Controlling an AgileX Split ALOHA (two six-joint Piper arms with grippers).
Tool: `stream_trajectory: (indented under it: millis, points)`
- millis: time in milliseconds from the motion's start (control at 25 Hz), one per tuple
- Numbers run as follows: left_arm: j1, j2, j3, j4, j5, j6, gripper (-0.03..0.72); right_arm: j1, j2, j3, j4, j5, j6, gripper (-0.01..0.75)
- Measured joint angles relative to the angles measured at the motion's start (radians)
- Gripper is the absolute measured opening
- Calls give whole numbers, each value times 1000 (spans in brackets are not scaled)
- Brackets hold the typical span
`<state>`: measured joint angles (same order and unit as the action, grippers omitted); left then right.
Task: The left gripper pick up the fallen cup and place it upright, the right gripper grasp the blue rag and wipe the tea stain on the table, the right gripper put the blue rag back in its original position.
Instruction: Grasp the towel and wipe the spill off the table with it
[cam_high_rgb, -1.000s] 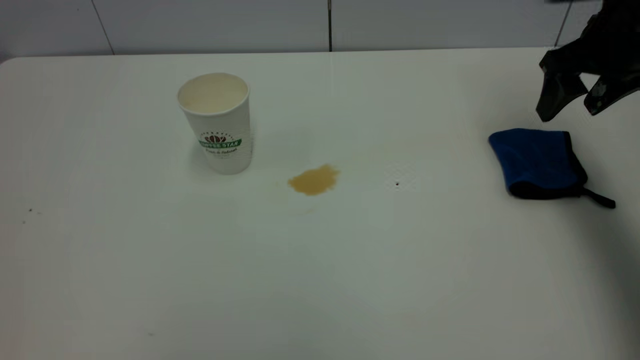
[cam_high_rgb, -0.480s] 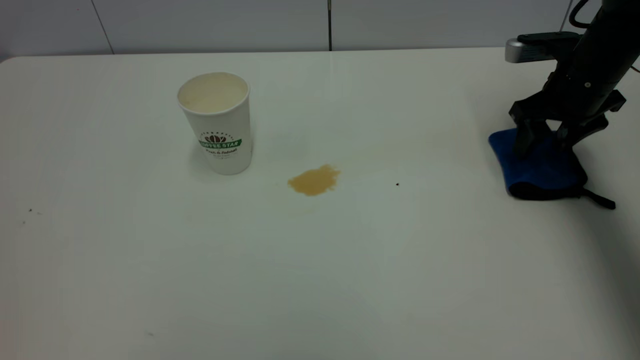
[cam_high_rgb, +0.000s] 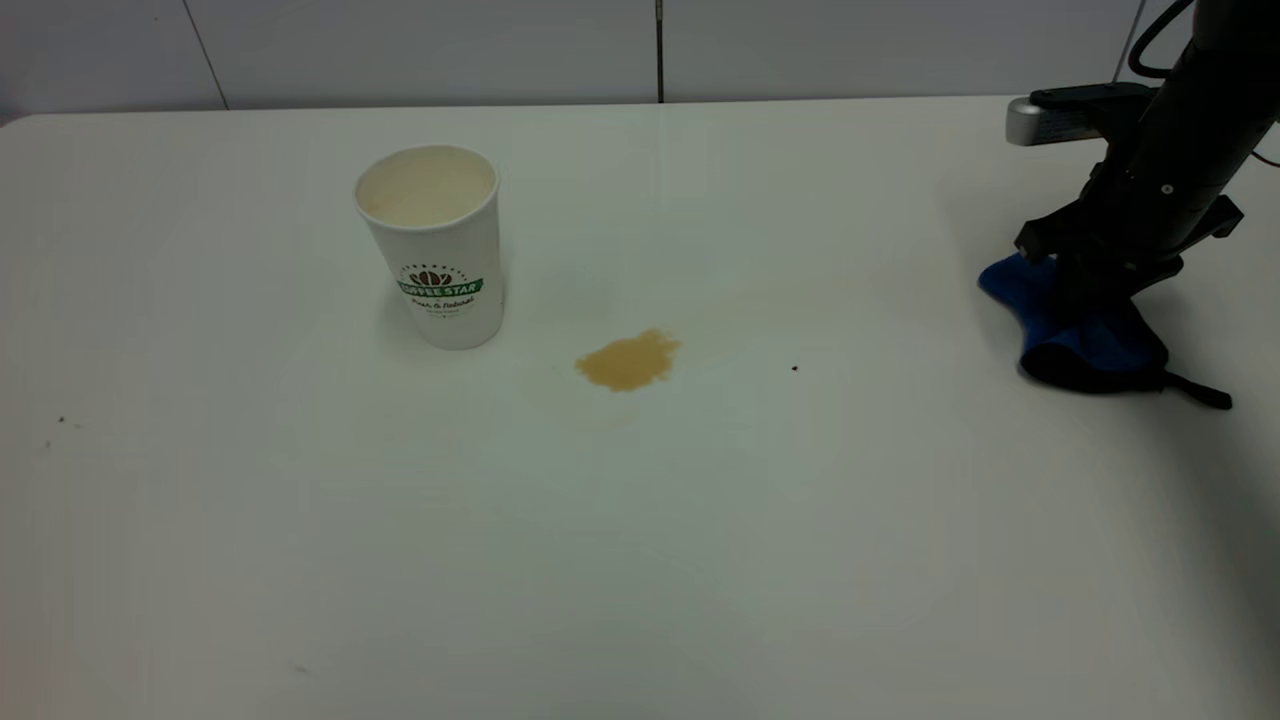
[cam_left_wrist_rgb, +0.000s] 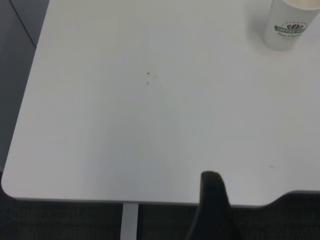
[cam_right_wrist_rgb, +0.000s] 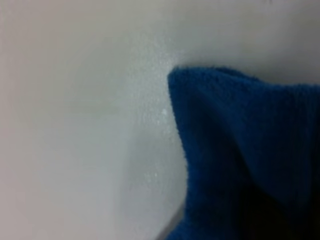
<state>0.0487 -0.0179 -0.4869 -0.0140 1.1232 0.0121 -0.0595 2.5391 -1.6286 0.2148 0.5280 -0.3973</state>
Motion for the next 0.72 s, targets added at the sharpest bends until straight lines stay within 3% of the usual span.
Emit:
stream_trajectory:
  millis: [80, 240, 720]
  points:
    - [0, 0, 0, 0, 0, 0, 566, 1, 0, 0, 11, 4, -2, 69]
    - [0, 0, 0, 0, 0, 0, 566, 20, 0, 0, 68, 14, -40, 59]
    - [0, 0, 0, 0, 0, 0, 566, 280, -69, 0, 313, 28, -186, 59]
